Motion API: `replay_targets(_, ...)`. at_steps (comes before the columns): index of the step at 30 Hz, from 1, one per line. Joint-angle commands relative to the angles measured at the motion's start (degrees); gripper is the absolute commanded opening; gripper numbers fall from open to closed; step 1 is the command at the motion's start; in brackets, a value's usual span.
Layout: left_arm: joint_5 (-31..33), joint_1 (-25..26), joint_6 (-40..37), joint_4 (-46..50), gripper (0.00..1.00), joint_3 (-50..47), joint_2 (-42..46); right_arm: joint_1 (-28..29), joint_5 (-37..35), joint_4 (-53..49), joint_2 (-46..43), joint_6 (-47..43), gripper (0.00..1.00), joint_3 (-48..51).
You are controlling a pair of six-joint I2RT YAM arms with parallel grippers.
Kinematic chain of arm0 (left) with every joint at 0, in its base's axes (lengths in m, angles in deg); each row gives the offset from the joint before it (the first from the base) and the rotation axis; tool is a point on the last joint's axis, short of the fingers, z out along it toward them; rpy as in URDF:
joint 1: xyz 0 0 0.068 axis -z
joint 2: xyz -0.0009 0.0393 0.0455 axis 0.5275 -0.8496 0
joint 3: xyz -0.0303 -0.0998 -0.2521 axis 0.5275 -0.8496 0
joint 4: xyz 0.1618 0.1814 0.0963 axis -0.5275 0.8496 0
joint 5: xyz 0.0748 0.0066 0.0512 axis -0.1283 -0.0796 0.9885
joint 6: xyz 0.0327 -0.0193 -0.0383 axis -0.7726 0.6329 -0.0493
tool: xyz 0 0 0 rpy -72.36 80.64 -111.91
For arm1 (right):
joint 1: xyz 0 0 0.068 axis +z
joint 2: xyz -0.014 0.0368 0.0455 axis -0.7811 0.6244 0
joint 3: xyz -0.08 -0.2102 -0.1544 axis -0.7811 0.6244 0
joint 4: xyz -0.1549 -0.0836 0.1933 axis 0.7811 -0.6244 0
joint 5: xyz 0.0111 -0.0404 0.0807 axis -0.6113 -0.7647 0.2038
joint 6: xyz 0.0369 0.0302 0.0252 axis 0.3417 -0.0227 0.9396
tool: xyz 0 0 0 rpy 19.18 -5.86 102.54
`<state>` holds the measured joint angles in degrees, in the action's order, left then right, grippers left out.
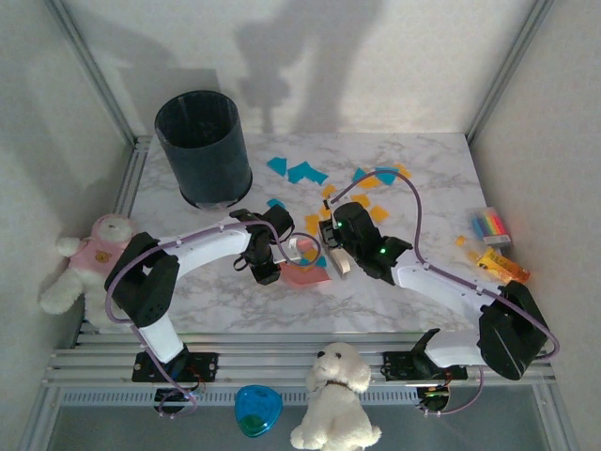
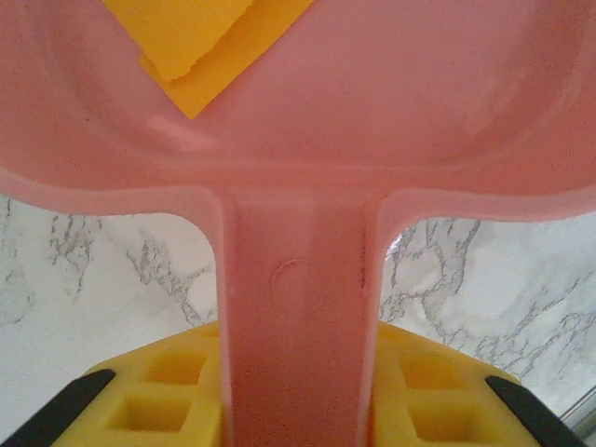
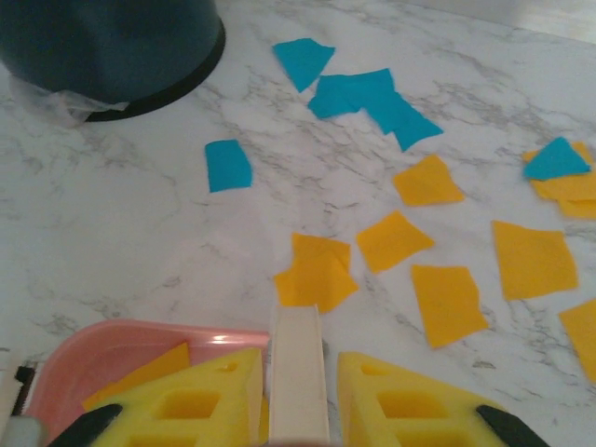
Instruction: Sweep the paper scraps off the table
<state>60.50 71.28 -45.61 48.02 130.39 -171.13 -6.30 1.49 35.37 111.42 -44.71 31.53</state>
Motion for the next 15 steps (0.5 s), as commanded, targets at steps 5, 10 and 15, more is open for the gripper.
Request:
replay_targets(5,2.28,-0.31,1.55,0.69,0.0,1.07,-0.37,0.56,6.55,-0.46,0.62,-0.36,0.0,-2.4)
replay_targets(10,2.79,-0.68,1.77,0.57,0.0,1.15,-0.31,0.56,6.73,0.43,-0.64,-0.18,0.0,-2.19)
replay_targets(15,3.15,-1.29,2.19,0.59,0.0,0.97,-0.12,0.51,2.14,1.37,-1.71,0.08,0.0,-1.81)
